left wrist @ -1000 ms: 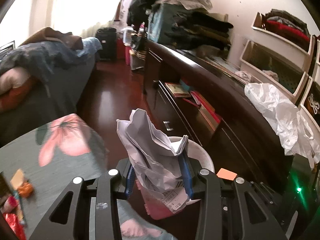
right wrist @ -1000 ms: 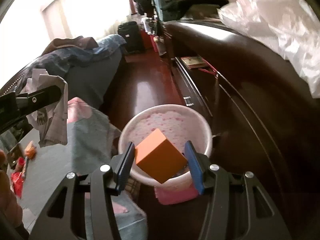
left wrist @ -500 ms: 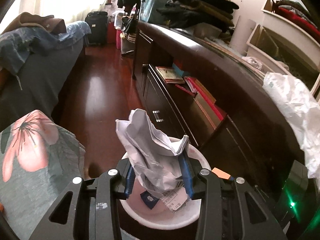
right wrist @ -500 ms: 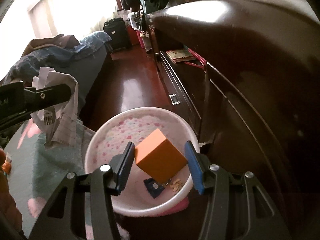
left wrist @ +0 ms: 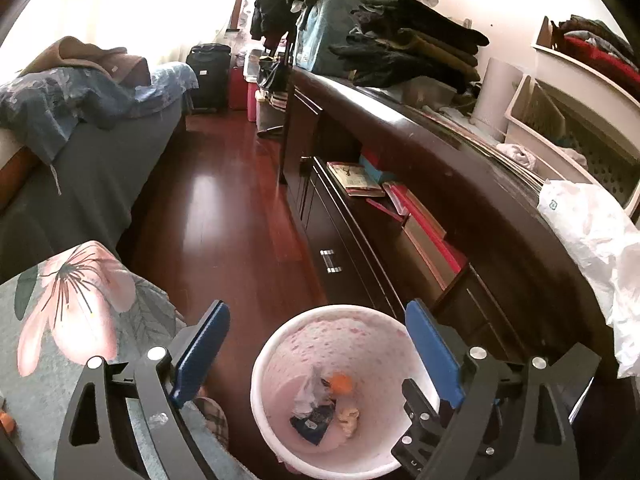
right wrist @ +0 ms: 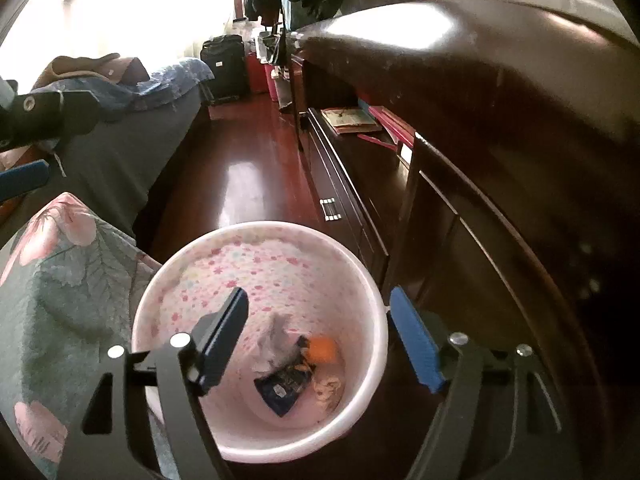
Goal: Collect trash
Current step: 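Move both tools over the wastebasket and release the paper and cube, then grasp the dark chocolate box with the left tool while the right tool grasps the orange toy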
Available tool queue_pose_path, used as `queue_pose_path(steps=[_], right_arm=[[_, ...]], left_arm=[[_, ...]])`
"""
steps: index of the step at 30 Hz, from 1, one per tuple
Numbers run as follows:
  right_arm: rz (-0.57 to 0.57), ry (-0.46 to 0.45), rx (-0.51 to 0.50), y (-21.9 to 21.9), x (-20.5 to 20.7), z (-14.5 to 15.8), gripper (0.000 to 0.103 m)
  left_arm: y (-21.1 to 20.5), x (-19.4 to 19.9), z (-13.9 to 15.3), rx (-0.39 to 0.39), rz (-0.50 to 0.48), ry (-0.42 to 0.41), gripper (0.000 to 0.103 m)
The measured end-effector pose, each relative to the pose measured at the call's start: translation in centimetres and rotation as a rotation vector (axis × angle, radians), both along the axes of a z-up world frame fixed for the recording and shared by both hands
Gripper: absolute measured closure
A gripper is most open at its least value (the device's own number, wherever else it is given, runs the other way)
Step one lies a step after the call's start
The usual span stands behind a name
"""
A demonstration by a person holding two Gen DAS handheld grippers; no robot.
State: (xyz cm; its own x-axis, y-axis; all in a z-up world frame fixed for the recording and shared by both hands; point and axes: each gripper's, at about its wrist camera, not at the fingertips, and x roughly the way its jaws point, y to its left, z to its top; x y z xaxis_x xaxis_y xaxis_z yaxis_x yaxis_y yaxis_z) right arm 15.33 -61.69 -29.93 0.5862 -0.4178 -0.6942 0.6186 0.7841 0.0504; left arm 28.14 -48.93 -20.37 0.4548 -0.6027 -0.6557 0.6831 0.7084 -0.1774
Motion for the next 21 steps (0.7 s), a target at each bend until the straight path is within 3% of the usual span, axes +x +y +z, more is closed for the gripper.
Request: queue_pose_path(steps=[13,21], right_arm=[[0.044,-0.013,0.039,3.5,-2.3,2.7,0.021],[0.179,-0.034,0.035,9.9,-2.8,5.8,0.016]], left_arm=[[5.2,-1.1,2.1,0.028,0.087,-0.047,0.009],[13.4,-1.2,2.9,0.080,0.262,-0.065,0.005]])
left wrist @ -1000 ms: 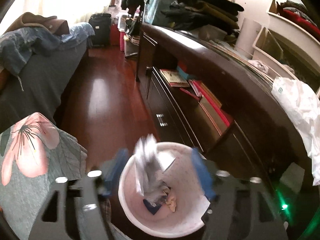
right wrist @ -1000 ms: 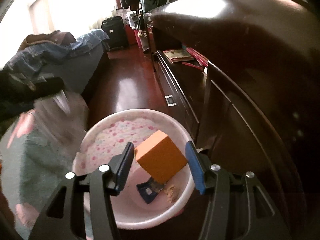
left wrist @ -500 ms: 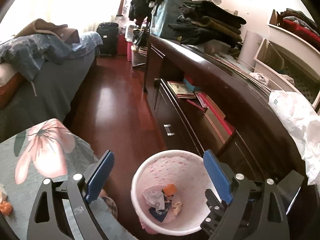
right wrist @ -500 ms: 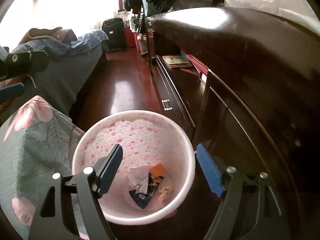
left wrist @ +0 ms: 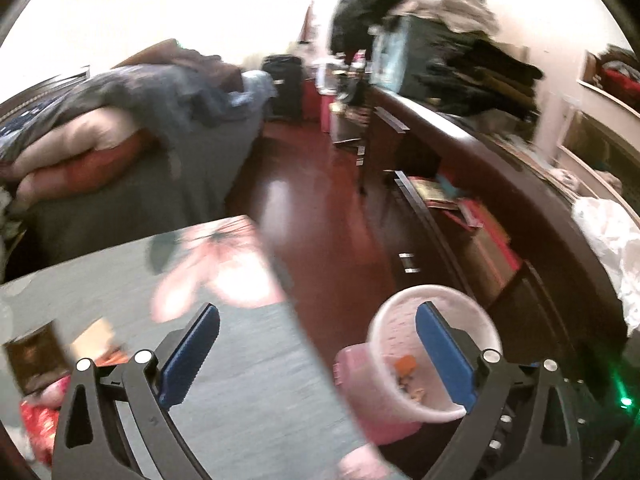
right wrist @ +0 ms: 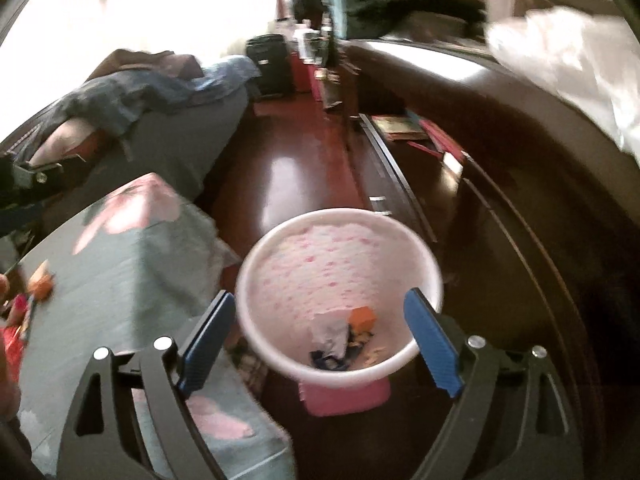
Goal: Collect trash
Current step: 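Grasp the dark chocolate box with the left tool while the right tool grasps the orange toy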
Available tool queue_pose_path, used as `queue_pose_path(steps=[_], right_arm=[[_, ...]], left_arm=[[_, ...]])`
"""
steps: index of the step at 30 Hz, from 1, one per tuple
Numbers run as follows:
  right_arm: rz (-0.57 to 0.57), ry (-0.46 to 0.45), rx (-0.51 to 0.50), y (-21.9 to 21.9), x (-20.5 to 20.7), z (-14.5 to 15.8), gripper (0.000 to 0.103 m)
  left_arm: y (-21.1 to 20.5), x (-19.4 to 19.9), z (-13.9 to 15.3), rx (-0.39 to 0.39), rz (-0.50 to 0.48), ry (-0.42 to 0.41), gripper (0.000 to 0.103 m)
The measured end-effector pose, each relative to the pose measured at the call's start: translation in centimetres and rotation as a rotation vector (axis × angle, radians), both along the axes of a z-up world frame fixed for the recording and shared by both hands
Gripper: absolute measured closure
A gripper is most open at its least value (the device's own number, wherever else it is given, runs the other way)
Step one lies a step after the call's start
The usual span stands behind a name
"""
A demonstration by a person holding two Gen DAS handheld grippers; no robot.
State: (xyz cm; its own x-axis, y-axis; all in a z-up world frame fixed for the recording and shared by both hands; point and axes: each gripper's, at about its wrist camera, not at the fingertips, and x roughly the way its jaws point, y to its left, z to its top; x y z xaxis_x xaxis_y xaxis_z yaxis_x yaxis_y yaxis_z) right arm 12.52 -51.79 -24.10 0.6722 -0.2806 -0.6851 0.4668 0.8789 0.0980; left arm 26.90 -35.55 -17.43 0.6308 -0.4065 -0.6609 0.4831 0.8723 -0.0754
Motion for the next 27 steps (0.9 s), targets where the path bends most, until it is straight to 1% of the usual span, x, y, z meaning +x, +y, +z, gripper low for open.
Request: queue_pose_path(steps=[5,7,8,9,11,13,16,18,21,23,25,27], right_arm=[[0.124,-0.017,-0.011,5.1,0.7,1.8,0.014],[0.171,-0.023,-0.021,7.2,1.1,2.3,0.013],[0.200,-0.025,-0.030,8.4,1.4,2.6,0.012],[0.221,-0.025,-0.037,9.3,1.7,2.8,0.011],[0.267,-0.024,-0.053,11.4,2.3,3.3,0.011],[0.308,-0.023,-0.067,13.3,2.7,3.5,0.011],[0.356,-0.024,-0.089,15.8,3.3,3.8,0.011],[0.386,-0.022,-0.101,17.3,3.8,4.0,0.011],[0.417,-0.020,-0.114,18.7,4.5,3.9,0.011],[0.434,-0.017,-0.119,19.4,5.2,3.9,0.011],[0.448,-0.012,-0.124,20.0,5.7,3.8,0.011],[0.461,-0.008,-0.128,20.6,6.2,3.6,0.011]], left_arm=[[5.9,0.8,0.3,0.018,0.142,0.003,0.005],[9.1,1.3,0.5,0.025,0.237,-0.012,0.004],[10.0,1.5,0.5,0.026,0.262,-0.015,0.004],[11.7,1.9,0.6,0.035,0.320,-0.018,0.004],[13.8,2.6,0.6,0.046,0.390,-0.016,0.004],[16.2,3.5,0.3,0.061,0.476,-0.006,0.004],[18.8,5.0,-0.5,0.059,0.552,0.034,0.004],[19.8,6.1,-1.2,0.066,0.577,0.059,0.004],[20.4,7.2,-2.4,0.123,0.595,0.078,0.004],[20.5,8.0,-3.0,0.135,0.591,0.092,0.004],[20.3,8.4,-3.6,0.128,0.570,0.116,0.004],[20.0,8.6,-3.9,0.155,0.562,0.112,0.004]])
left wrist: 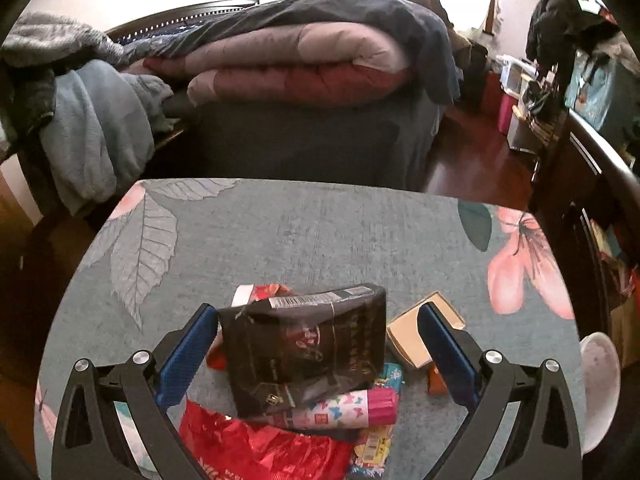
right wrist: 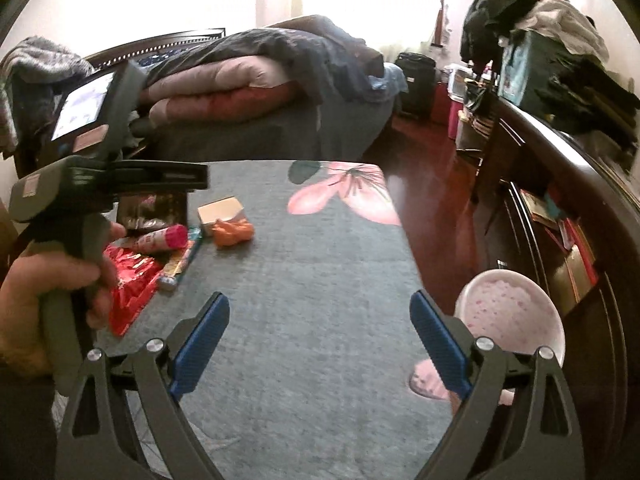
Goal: Collect trash
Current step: 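Grasp the dark chocolate box with the left tool while the right tool grasps the orange toy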
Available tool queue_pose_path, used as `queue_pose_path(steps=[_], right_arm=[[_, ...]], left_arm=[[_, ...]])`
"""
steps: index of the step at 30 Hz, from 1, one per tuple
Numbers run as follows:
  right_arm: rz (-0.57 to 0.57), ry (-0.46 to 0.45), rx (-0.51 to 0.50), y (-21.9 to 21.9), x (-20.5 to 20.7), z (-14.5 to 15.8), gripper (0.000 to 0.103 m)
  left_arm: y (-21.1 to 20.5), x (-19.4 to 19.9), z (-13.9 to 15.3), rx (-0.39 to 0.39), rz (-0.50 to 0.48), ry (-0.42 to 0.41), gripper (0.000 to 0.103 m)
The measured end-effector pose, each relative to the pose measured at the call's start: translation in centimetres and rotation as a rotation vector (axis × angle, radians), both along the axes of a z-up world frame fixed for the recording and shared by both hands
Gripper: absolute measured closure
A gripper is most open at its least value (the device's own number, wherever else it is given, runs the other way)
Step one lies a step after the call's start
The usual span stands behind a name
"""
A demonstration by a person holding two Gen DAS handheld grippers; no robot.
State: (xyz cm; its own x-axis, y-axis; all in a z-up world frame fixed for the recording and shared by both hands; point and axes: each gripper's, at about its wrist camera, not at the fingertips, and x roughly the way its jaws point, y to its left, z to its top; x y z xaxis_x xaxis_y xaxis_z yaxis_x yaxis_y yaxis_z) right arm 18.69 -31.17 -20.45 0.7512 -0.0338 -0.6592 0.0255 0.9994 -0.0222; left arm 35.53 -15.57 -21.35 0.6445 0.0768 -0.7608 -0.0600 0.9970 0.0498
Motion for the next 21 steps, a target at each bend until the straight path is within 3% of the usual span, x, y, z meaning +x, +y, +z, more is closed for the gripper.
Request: queue_pose_path(steps=[5,9,12,21], right_arm=[[0.023,0.008,-0.004,1.0,0.8,-0.3,0.011],[0.036,0.008,-0.012,1.5,1.0,-0.2,0.011],[0.040,0.011,-0.019,1.7,1.2,-0.2,0.011],[0.049,0.065,0.037,2.9,4.6,-1.2,0.011]], left_arm=[[-0.3,0.7,-0.9,0.048,0.015,0.020,0.004],[0.5,0.9,-1.6,0.018,0.034,0.030,0.005],[1.3,0.8,-1.4,-0.017,0.044,0.022,0.015],[3.4,-1.1,1.3,-0.067,0.029,-0.037,0.016]])
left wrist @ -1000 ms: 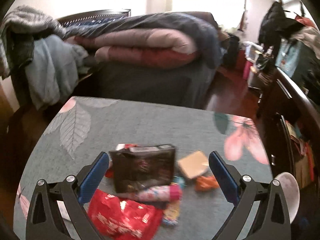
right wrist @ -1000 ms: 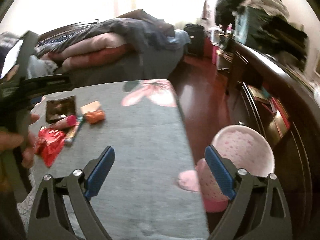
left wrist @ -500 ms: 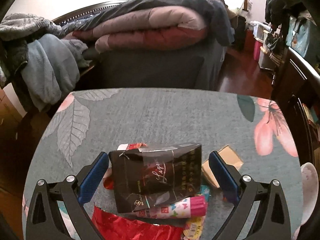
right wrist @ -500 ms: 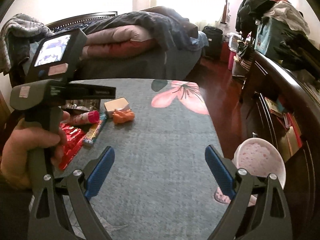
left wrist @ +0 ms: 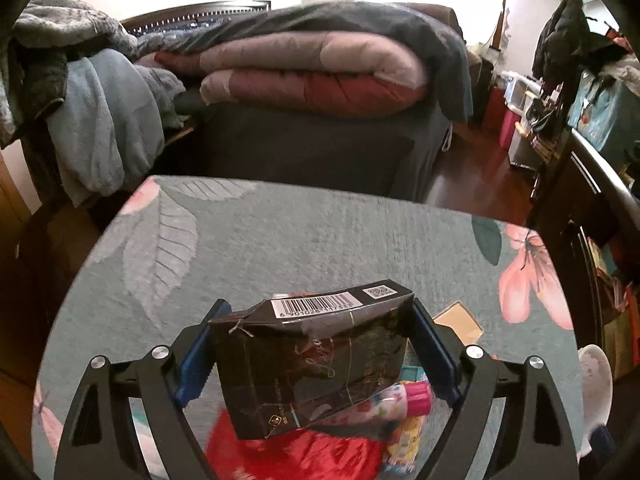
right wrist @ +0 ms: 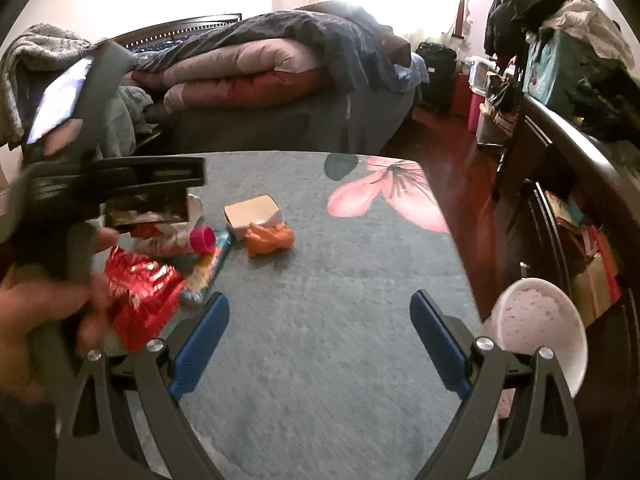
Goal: Collect trash
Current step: 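Grasp the dark chocolate box with the left tool while the right tool grasps the orange toy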
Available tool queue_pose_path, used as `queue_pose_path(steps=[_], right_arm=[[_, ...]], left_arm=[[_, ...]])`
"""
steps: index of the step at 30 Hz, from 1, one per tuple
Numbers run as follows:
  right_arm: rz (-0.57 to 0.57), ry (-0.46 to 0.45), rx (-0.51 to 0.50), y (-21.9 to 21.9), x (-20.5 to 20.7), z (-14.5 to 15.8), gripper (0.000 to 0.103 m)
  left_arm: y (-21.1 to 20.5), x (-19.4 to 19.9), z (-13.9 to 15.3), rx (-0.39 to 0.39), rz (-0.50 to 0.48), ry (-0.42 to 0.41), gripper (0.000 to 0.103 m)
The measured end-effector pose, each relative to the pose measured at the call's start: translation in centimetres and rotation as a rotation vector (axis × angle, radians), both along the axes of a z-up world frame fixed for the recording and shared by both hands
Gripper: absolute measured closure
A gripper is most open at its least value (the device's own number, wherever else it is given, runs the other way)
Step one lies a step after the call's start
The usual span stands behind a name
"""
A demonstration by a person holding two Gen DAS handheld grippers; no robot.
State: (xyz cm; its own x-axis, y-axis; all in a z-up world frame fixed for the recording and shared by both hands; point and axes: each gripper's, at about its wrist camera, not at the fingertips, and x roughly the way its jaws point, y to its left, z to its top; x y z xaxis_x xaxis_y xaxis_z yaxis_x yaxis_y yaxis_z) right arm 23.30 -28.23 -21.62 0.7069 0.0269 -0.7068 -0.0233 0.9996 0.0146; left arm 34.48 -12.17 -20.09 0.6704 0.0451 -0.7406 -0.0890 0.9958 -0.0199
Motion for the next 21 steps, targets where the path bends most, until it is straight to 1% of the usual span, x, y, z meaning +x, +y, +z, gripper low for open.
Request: queue_pose_path(steps=[5,7,9,10,11,12,13,14,17,18,19,20,21], right_arm=[[0.013,0.051,0.038,1.2,3.6,-1.1,0.012],[0.000,0.069,0.033,1.6,5.0,-1.6,0.014],[0.006,0.091,0.043,1.9,6.7,-2.2,0.021],[0.007,0.108,0.047,2.0,7.3,-2.5,0.022],[0.005,0.139,0.052,2.1,8.1,-3.0,0.027],[0.006,0.165,0.063,2.2,8.9,-3.5,0.035],[0.004,0.175,0.070,2.2,9.2,-3.7,0.037],[-0.004,0.152,0.058,2.3,9.3,-3.5,0.039],[0.002,0.150,0.033,2.8,9.7,-3.8,0.042],[0.002,0.143,0.020,3.0,9.8,-3.8,0.049],[0.007,0.136,0.001,3.2,9.8,-3.8,0.053],[0.021,0.130,-0.004,3.4,9.7,-3.7,0.062],[0.027,0.132,-0.008,3.5,9.6,-3.7,0.062]], left_arm=[[1.7,-1.2,1.9,0.004,-0.003,-0.049,0.016],[2.5,-1.6,2.5,0.004,-0.004,-0.061,0.016],[3.1,-1.8,2.9,-0.009,-0.008,-0.071,0.016],[3.6,-1.9,3.1,-0.019,-0.007,-0.074,0.015],[3.7,-1.9,3.2,-0.024,-0.006,-0.076,0.015],[4.0,-2.0,3.3,-0.032,-0.008,-0.078,0.015],[4.3,-2.0,3.3,-0.034,-0.008,-0.081,0.015],[4.5,-2.1,3.4,-0.035,-0.007,-0.082,0.015],[5.0,-2.2,3.3,-0.042,-0.005,-0.081,0.015],[5.1,-2.2,3.2,-0.046,-0.002,-0.078,0.015],[5.2,-2.3,3.1,-0.049,0.001,-0.076,0.016],[5.3,-2.3,3.0,-0.053,0.003,-0.074,0.015],[5.4,-2.4,3.0,-0.055,0.006,-0.074,0.015]])
